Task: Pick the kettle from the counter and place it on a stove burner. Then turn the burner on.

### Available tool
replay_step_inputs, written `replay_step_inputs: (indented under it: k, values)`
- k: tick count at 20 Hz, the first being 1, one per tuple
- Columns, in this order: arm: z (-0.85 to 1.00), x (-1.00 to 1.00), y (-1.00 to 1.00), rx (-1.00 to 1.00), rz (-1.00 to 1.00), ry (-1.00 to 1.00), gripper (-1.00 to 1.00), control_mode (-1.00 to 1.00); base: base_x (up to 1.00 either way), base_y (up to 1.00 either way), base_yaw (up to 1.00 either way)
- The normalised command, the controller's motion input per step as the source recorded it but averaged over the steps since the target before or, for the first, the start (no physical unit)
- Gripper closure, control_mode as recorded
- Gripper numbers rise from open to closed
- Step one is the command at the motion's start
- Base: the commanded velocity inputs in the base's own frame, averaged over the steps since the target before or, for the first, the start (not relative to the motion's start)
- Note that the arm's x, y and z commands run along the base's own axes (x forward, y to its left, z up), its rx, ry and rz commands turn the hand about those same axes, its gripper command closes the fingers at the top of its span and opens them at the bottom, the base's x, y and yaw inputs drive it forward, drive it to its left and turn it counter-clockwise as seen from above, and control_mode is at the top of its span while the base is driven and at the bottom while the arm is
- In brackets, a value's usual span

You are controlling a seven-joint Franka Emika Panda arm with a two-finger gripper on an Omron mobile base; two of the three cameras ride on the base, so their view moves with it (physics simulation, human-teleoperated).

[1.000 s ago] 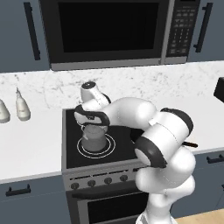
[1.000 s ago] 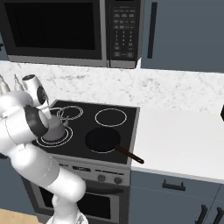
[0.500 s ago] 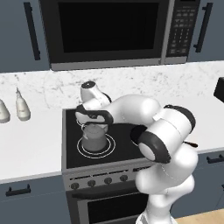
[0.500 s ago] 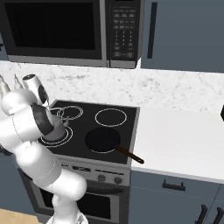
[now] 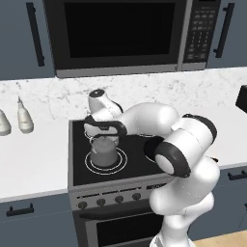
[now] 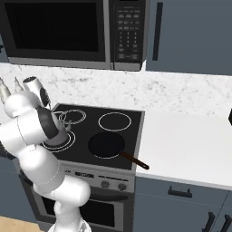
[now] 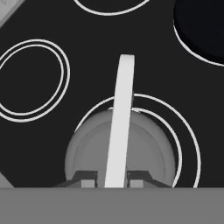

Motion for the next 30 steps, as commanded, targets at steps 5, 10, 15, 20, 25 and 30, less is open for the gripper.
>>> replay_step_inputs:
  k: [5,10,15,20,25,30]
  values:
    - [0.01,0.0,0.0,0.0,0.0,0.0,-1.0,-1.0,0.0,0.0,0.0]
    - [0.18,0.0,0.0,0.0,0.0,-0.01,-1.0,-1.0,0.0,0.0,0.0]
    - [0.5,-0.31,0.0,0.0,0.04,-0.18,-1.0,-1.0,0.0,0.0,0.0]
    - [0.53,-0.95,0.13,-0.01,0.14,-0.32,-1.0,-1.0,0.0,0.0,0.0]
    - [0.26,-1.0,0.2,-0.08,0.2,-0.39,-1.0,-1.0,0.0,0.0,0.0]
    - [-0.39,-1.0,0.4,-0.31,0.23,-0.16,-1.0,-1.0,0.0,0.0,0.0]
